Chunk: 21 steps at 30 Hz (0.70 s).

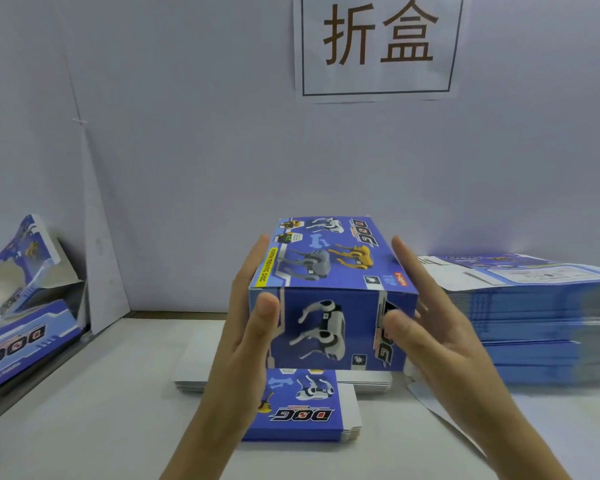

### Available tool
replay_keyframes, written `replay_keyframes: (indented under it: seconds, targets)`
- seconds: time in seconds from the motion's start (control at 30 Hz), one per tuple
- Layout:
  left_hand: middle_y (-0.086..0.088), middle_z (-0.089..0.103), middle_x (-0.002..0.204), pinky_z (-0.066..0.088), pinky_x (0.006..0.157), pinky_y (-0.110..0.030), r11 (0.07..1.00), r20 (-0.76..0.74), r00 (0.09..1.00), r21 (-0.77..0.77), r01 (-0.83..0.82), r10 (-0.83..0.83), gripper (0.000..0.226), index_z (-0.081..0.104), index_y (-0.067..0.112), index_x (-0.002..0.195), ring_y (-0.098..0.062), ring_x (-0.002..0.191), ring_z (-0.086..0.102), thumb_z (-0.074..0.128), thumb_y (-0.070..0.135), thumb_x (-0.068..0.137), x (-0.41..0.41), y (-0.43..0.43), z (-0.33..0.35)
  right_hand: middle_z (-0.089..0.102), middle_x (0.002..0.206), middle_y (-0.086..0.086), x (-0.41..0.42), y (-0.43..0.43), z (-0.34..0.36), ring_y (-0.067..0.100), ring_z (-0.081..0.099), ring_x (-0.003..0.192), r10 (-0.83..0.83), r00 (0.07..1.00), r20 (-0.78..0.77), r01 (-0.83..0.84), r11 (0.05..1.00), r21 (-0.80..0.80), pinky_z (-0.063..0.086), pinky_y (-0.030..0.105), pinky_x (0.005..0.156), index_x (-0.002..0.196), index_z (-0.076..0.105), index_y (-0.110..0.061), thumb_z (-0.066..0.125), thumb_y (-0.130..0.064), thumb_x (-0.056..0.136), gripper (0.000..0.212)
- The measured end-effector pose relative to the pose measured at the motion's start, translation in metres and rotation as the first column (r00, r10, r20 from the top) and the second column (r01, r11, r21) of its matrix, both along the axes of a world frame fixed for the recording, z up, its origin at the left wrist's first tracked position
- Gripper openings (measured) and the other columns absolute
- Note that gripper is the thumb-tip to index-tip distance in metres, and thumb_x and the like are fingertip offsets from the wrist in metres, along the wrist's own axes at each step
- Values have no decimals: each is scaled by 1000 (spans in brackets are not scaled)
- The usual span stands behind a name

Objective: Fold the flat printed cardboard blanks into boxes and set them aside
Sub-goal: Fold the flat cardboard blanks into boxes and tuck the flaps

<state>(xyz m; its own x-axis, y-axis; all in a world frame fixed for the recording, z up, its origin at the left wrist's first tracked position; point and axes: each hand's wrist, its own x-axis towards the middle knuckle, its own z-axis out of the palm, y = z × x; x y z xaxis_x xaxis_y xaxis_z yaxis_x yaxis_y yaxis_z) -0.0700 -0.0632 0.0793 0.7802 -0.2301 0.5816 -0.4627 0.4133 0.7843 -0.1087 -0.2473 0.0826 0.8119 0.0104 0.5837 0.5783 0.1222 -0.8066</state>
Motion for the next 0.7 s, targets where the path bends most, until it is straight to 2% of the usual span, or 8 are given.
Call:
replay_keyframes:
  seconds: [0.13,0.2,0.27,0.33,0.47,0.57,0.63,0.7]
  targets:
    - [16,65,120,58,67,-27,1000,-41,999,13,-11,11,45,52,57,122,-11,109,65,56,65,78,-2,-2,2,72,114,-5,4,2,-5,17,71,96,-16,1000,7,15,1000,18,59,26,68,120,61,-46,64,-17,79,50]
    - [17,65,120,59,70,-30,999,-69,997,29,-29,31,45,52,59,121,-12,110,65,55,64,76,0,-1,1,71,115,-3,6,3,-8,20,71,97,3,1000,-3,-2,999,41,59,28,68,119,62,-43,64,-19,80,46]
    - [16,60,130,57,84,-37,1000,-127,992,22,-8,10,59,46,59,128,-14,116,62,61,69,72,0,2,2,69,119,-3,7,5,-10,20,70,100,23,1000,1,-23,998,50,59,29,69,122,60,-41,66,-19,81,48]
    - [9,61,131,55,91,-41,997,-225,972,38,74,-64,88,41,49,138,-18,114,63,67,75,58,1,5,1,64,127,-4,6,4,-10,17,68,105,-15,998,54,13,999,48,58,29,72,127,59,-34,72,-14,80,52]
    - [-9,71,111,59,74,-39,969,-332,930,135,209,-155,82,54,23,131,-27,96,71,74,49,56,3,6,-1,56,140,-10,8,5,-8,18,54,128,-24,999,30,21,994,103,52,41,95,131,56,-39,77,-56,69,68]
    - [-1,67,120,55,86,-48,982,-274,959,147,118,-74,89,41,36,141,-24,105,68,75,36,59,4,-2,-3,66,128,-4,12,2,-9,24,66,113,55,992,-117,-38,990,139,59,35,80,131,51,-45,76,-35,73,64]
    - [1,64,125,49,96,-54,979,-243,968,169,109,-66,90,34,43,142,-27,111,65,75,34,62,4,-3,-4,67,126,-2,11,-4,-8,25,68,108,107,985,-137,-95,992,88,58,30,76,125,55,-48,72,-23,72,61]
    - [2,63,128,50,96,-50,962,-216,970,219,163,-115,88,34,43,142,-26,114,63,74,35,64,6,-1,-6,65,130,-4,8,-12,-6,23,67,111,135,984,-112,-134,991,18,58,28,77,126,53,-50,72,-20,72,65]
